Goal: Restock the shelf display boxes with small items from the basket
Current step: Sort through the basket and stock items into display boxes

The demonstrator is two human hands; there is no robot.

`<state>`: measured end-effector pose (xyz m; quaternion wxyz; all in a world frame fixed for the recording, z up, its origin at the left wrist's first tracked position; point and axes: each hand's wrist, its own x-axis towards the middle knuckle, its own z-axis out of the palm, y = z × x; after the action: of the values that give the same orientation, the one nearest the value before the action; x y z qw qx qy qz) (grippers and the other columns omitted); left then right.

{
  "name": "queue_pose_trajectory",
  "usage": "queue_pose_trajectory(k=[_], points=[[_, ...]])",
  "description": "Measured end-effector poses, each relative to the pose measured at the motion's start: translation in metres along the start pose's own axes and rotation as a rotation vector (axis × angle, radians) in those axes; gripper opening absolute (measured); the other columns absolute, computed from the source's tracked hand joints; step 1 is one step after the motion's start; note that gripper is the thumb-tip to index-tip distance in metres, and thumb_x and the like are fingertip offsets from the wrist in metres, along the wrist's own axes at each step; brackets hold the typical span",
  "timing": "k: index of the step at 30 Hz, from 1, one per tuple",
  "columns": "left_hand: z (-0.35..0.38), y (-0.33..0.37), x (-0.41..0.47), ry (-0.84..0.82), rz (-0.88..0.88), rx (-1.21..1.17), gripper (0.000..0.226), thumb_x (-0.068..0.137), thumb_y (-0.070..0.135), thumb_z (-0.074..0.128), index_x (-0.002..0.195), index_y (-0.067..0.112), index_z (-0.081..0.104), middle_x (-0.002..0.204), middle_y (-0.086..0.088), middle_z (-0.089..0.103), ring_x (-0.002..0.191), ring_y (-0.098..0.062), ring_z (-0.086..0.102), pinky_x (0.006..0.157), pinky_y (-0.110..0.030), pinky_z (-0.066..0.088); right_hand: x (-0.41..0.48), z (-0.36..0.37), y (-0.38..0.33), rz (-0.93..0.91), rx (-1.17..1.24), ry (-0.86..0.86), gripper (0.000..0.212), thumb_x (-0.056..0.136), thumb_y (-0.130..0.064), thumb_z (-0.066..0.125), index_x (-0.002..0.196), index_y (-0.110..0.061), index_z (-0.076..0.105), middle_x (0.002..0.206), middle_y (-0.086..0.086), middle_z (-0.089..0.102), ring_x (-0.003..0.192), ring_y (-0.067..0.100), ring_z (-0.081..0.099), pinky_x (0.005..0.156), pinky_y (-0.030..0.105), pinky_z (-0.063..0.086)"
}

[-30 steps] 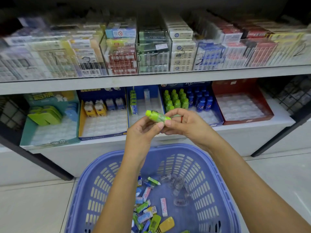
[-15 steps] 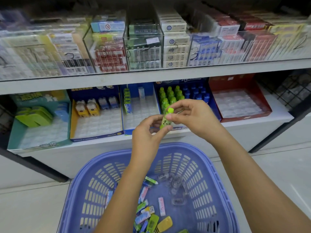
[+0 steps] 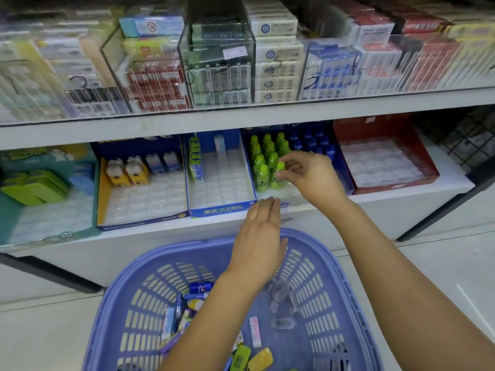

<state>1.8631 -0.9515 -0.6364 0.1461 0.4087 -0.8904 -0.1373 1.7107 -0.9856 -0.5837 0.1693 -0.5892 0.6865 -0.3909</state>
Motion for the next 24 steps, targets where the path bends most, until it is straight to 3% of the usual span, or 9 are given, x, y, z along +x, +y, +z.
queue_pose_trajectory(k=[7,10,12,14,17,18,20,22,24], points=[[-0.001,-0.008,0.001,-0.006,0.037,-0.066,0.069,0.093,0.028,0.053,0.150,0.011,0.017,0.155,-0.005,0.020,0.143,-0.020,0.014,0.118,-0.026,0.010,0.014,0.006,-0.007,0.134,-0.176,-0.112,0.035,0.078,-0.018,0.074,0.111,-0.009,0.067,0.102,0.008,0.069,0.090,0.016,0.063,0.084,0.023,0.048],[-0.010,-0.013,-0.006,0.001,0.026,-0.287,0.060,0.094,0.029,0.053,0.147,0.016,0.029,0.152,0.000,0.029,0.141,-0.013,0.022,0.112,-0.015,0.014,0.014,0.005,-0.013,0.159,-0.202,-0.138,0.035,0.079,-0.018,0.073,0.112,-0.008,0.066,0.105,0.010,0.068,0.096,0.022,0.064,0.089,0.030,0.049],[-0.019,-0.020,-0.015,0.090,-0.043,-0.464,0.042,0.094,0.028,0.054,0.135,0.017,0.050,0.138,0.000,0.049,0.126,-0.011,0.044,0.105,-0.015,0.029,0.008,0.005,-0.015,0.136,-0.237,-0.126,0.036,0.081,-0.019,0.072,0.115,-0.009,0.064,0.107,0.012,0.067,0.098,0.024,0.063,0.088,0.032,0.048],[-0.026,-0.032,-0.027,0.204,-0.147,-0.567,0.018,0.093,0.024,0.057,0.106,0.015,0.066,0.107,0.000,0.065,0.095,-0.007,0.060,0.086,-0.015,0.045,-0.003,0.006,-0.015,0.093,-0.283,-0.019,0.040,0.079,-0.020,0.073,0.116,-0.008,0.061,0.108,0.012,0.065,0.096,0.027,0.061,0.083,0.032,0.046],[-0.026,-0.065,-0.044,0.131,-0.332,-0.528,0.016,0.090,0.019,0.060,0.079,0.009,0.065,0.073,-0.003,0.065,0.068,-0.015,0.057,0.065,-0.019,0.041,-0.027,0.012,-0.025,0.033,-0.232,0.097,0.025,0.076,-0.025,0.075,0.091,-0.012,0.061,0.078,0.000,0.060,0.073,0.019,0.054,0.066,0.028,0.038],[-0.022,-0.077,-0.050,0.030,-0.402,-0.462,0.018,0.090,0.019,0.060,0.078,0.006,0.065,0.072,-0.006,0.064,0.068,-0.018,0.056,0.064,-0.025,0.040,-0.035,0.018,-0.030,0.027,-0.217,0.020,0.020,0.075,-0.028,0.076,0.082,-0.017,0.060,0.067,-0.007,0.055,0.068,0.015,0.052,0.063,0.025,0.035],[-0.008,-0.101,-0.067,-0.201,-0.534,-0.308,0.020,0.091,0.020,0.058,0.078,0.006,0.065,0.074,-0.013,0.062,0.072,-0.024,0.056,0.066,-0.033,0.040,-0.054,0.040,-0.038,0.042,-0.266,-0.302,0.018,0.074,-0.032,0.076,0.076,-0.022,0.061,0.062,-0.012,0.052,0.067,0.012,0.052,0.063,0.022,0.035],[0.013,-0.122,-0.086,-0.373,-0.597,-0.218,0.018,0.091,0.015,0.054,0.085,0.005,0.067,0.086,-0.018,0.066,0.083,-0.030,0.061,0.074,-0.036,0.045,-0.075,0.074,-0.036,0.054,-0.330,-0.647,0.019,0.077,-0.034,0.074,0.086,-0.019,0.068,0.077,-0.006,0.064,0.077,0.012,0.058,0.066,0.021,0.037],[0.034,-0.138,-0.105,-0.491,-0.640,-0.119,0.022,0.091,0.012,0.052,0.107,0.006,0.065,0.110,-0.018,0.065,0.101,-0.031,0.060,0.083,-0.036,0.046,-0.097,0.112,-0.022,0.083,-0.334,-0.816,0.028,0.082,-0.031,0.070,0.105,-0.015,0.068,0.105,0.001,0.068,0.098,0.015,0.060,0.077,0.022,0.041]])
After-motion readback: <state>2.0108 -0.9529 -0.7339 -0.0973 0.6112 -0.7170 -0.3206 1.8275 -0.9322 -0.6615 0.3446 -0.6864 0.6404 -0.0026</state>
